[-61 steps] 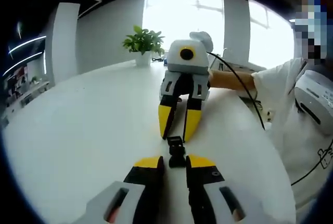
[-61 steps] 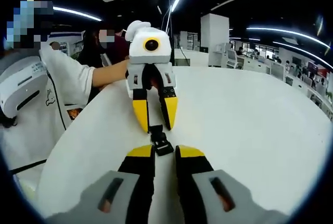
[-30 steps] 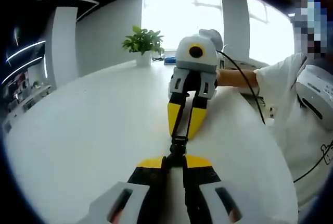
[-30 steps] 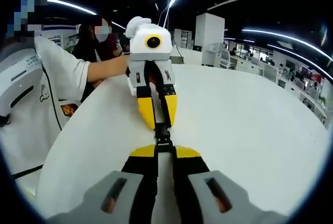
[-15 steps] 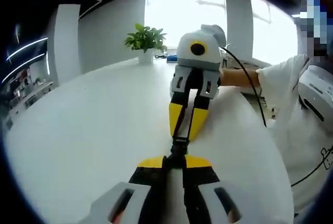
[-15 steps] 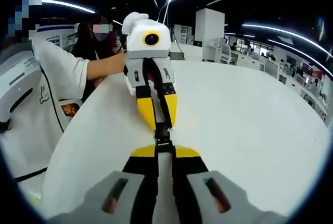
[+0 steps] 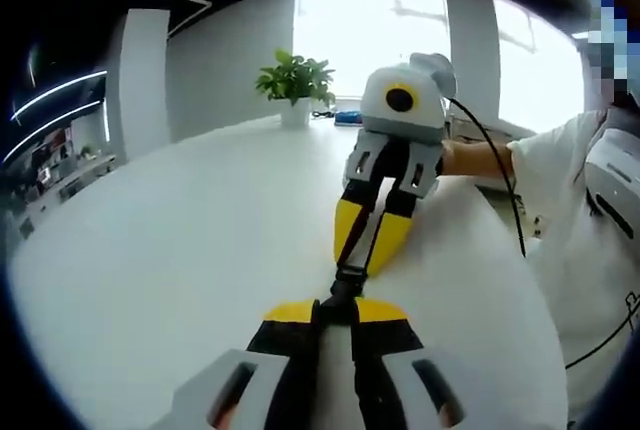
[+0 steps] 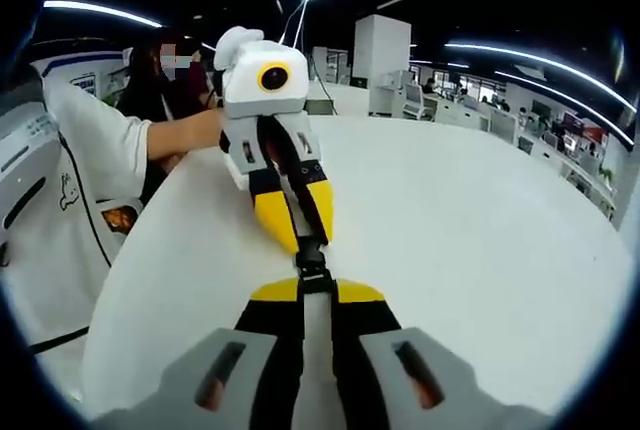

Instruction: Snap the two parts of the plastic buckle together until the buckle closes and remains connected.

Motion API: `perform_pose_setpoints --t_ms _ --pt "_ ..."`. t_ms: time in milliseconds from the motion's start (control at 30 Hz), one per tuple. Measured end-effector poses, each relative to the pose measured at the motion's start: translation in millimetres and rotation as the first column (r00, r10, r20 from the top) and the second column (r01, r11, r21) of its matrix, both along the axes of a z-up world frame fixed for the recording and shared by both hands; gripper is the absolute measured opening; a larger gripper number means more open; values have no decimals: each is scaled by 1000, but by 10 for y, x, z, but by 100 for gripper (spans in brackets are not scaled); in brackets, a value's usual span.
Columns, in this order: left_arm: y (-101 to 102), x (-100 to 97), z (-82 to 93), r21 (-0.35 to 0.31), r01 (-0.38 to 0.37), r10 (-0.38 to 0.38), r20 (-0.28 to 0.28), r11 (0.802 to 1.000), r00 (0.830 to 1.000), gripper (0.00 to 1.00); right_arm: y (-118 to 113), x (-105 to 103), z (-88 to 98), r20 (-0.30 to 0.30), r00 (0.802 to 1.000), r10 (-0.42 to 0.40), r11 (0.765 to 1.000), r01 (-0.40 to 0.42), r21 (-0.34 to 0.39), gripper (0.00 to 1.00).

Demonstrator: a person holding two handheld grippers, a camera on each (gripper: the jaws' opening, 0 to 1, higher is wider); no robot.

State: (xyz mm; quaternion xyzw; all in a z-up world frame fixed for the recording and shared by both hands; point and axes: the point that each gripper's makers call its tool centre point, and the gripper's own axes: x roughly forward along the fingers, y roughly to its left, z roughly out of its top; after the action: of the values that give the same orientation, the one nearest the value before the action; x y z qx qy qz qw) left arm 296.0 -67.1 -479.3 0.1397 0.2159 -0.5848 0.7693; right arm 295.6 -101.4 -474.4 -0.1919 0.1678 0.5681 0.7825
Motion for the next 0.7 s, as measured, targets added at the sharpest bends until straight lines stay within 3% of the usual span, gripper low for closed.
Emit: perform_pose_setpoints --t_ms 133,267,700 --pt "4 16 -1 -44 1 -2 -26 999 1000 11 -21 -6 -8 -15 1000 12 999 -12 52 11" --pt "7 41 -10 -35 -4 4 -5 999 1000 17 -7 -64 -13 -39 999 34 997 -32 68 24" --pt "-18 -14 34 -45 82 -83 -9 996 997 21 -9 -90 -8 -34 991 127 991 -126 37 20"
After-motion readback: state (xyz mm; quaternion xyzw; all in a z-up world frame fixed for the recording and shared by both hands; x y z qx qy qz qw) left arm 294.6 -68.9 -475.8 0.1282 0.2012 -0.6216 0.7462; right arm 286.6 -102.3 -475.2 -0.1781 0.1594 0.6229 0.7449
